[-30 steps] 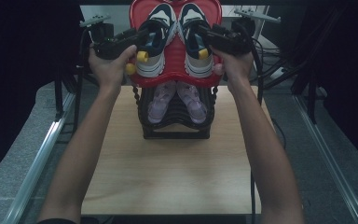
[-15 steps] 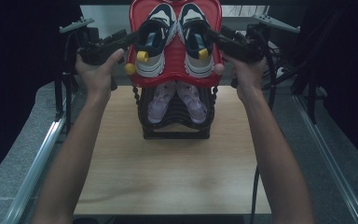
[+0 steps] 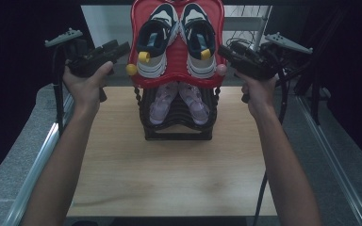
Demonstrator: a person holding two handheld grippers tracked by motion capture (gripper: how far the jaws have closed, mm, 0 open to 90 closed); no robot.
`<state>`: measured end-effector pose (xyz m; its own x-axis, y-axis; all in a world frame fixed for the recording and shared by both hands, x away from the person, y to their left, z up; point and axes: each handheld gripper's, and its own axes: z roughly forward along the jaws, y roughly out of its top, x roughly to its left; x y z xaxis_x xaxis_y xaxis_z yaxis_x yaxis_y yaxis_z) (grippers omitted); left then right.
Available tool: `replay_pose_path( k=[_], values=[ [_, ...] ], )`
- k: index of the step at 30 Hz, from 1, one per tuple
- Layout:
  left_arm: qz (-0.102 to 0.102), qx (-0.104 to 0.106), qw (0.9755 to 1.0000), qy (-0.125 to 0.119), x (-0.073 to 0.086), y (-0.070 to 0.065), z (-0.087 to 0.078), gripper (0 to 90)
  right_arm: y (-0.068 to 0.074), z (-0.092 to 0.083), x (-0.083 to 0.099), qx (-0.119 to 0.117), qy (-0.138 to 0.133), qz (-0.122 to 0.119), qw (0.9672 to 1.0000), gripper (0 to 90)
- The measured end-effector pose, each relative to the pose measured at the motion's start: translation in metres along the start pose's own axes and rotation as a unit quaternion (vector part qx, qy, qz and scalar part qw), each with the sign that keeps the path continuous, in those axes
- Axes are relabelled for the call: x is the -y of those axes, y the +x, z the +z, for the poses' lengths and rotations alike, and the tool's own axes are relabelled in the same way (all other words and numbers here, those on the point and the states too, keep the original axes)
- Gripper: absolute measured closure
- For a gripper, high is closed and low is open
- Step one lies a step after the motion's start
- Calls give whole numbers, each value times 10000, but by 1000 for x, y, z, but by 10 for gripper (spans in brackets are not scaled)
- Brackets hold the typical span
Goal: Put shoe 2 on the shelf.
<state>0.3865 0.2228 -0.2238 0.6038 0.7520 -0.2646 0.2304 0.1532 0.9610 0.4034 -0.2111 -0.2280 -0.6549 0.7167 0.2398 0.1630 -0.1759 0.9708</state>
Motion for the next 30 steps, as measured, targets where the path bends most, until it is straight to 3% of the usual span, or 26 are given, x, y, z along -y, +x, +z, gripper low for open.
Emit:
replay_pose_path(
  k=[7, 16, 25, 30],
  values=[
    [8, 8, 10000, 7, 12, 5, -15, 440, -13, -21, 13, 0, -114, 121, 9999, 389],
    [-54, 35, 10000, 27, 32, 11, -25, 440, -27, -42, 32, 55, -33, 157, 9999, 391],
    [79, 10, 9998, 206, 62, 11, -31, 437, -34, -50, 60, 119, 143, 204, 9996, 391],
    [7, 102, 9993, 361, 83, 13, -33, 436, -36, -52, 79, 125, 264, 247, 9993, 391]
  ],
)
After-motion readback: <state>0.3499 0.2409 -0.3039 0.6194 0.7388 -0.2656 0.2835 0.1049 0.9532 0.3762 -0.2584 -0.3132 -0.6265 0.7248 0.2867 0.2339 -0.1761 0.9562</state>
